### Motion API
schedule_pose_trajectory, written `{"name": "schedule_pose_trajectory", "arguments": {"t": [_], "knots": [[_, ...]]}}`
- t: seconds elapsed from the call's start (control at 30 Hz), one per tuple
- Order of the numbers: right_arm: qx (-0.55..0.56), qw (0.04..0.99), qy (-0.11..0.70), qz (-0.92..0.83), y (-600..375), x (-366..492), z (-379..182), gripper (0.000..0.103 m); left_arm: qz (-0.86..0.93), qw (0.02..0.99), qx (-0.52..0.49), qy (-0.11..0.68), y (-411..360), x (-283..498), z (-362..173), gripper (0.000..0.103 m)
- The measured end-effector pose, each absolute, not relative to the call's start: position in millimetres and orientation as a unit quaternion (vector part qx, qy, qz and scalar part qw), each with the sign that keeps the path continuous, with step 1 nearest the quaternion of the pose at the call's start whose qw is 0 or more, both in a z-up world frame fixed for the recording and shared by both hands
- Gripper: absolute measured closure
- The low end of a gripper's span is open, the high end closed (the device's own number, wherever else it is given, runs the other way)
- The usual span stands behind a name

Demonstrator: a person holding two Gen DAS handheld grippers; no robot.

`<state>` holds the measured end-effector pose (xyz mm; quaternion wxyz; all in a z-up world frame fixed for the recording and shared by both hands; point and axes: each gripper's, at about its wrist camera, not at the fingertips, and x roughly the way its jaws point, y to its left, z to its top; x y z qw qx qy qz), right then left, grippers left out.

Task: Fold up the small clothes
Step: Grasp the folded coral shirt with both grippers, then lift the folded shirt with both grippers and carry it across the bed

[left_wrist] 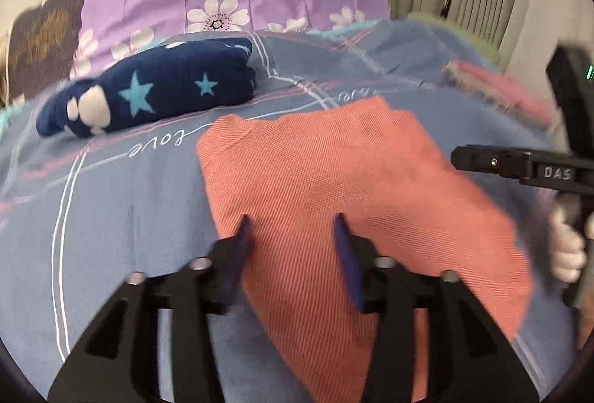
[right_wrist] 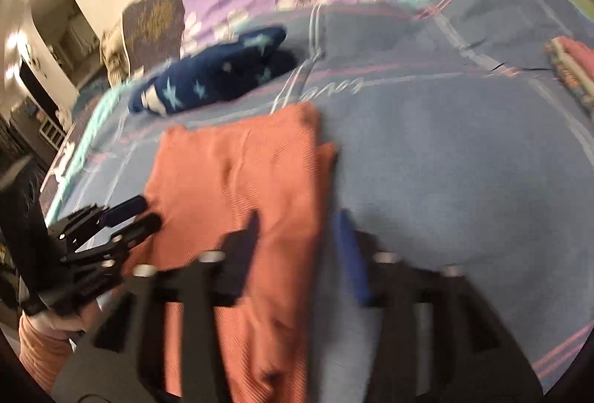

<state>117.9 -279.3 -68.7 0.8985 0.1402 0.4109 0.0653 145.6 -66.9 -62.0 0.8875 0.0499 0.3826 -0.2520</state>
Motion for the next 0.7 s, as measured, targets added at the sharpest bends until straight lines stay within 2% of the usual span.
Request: {"name": "schedule_pose_trajectory", "arguments": {"t": [0.03, 0.17, 0.3, 0.53, 0.63, 0.7], "knots": [[0.143, 0.898, 0.411, 0.067, -284.3, 116.0, -67.2, 0.051, -0.246, 0.889, 0.046, 0.384, -63.2, 146.3, -62.0, 0.038], [0.234, 0.851, 0.453, 0.124, -309.7, 124.1, -94.9, 0.05, -0.253, 0.864, 0.002, 0.436, -53.5, 160.5, -83.5, 0.038], [0.281, 0.834, 0.448, 0.159, -312.2, 130.6, -107.5, 0.049, -0.29, 0.837, -0.081, 0.456, -42.9, 168.9, -94.2, 0.037], [0.234, 0.823, 0.481, 0.188, -292.3, 117.5, -103.0, 0.049, -0.324, 0.824, -0.03, 0.464, -55.5, 139.8, -93.7, 0.037], [0.238, 0.822, 0.48, 0.195, -289.3, 124.8, -109.1, 0.049, -0.335, 0.82, -0.045, 0.462, -56.6, 150.5, -98.8, 0.037], [0.249, 0.821, 0.474, 0.199, -287.3, 137.5, -112.8, 0.053, -0.34, 0.821, -0.042, 0.457, -64.2, 162.3, -100.5, 0.039]]}}
